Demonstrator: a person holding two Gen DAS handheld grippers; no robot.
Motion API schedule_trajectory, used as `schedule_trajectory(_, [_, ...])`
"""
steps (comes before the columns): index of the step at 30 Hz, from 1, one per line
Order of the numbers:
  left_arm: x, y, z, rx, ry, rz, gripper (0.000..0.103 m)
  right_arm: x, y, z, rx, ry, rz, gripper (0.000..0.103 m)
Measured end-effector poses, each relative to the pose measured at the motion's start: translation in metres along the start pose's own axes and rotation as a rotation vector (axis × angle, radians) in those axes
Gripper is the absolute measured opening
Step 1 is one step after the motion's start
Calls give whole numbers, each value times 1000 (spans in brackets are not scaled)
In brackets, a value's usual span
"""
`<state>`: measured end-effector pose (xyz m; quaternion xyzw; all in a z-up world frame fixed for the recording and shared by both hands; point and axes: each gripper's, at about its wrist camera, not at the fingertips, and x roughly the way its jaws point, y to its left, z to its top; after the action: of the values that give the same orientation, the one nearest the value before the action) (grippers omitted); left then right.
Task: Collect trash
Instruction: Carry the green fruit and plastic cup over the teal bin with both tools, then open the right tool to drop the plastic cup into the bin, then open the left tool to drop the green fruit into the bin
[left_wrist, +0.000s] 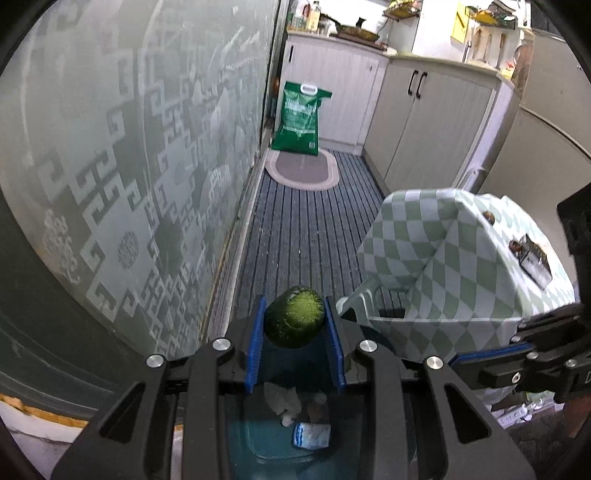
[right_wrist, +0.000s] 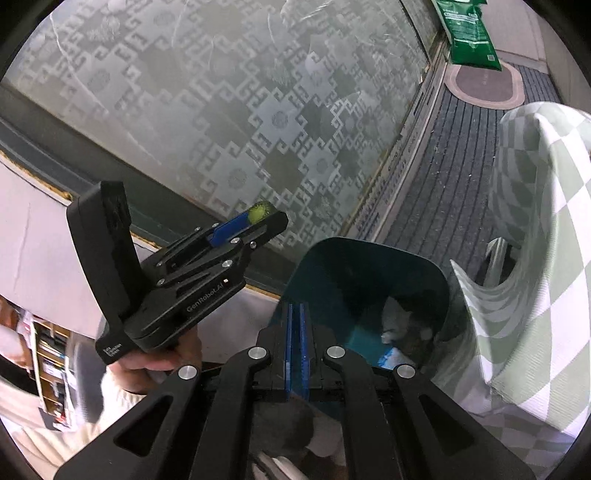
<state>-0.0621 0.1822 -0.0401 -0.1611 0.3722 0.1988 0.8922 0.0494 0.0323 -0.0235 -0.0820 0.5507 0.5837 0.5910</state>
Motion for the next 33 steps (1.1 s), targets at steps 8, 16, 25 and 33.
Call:
schedule_trajectory(8, [24, -4, -15, 38, 123, -4, 33, -10, 5, 6, -53, -34, -73, 34])
schedule_trajectory(16, [48, -11, -34, 75, 251, -2, 33, -29, 14, 14, -107, -97, -117, 49])
schedule_trajectory(25, [79, -22, -57, 117, 409, -3, 33, -46, 7, 19, -107, -134, -149, 53])
schedule_trajectory(33, [96, -25, -71, 145, 490, 20, 34, -76, -1, 21, -87, -207, -173, 59])
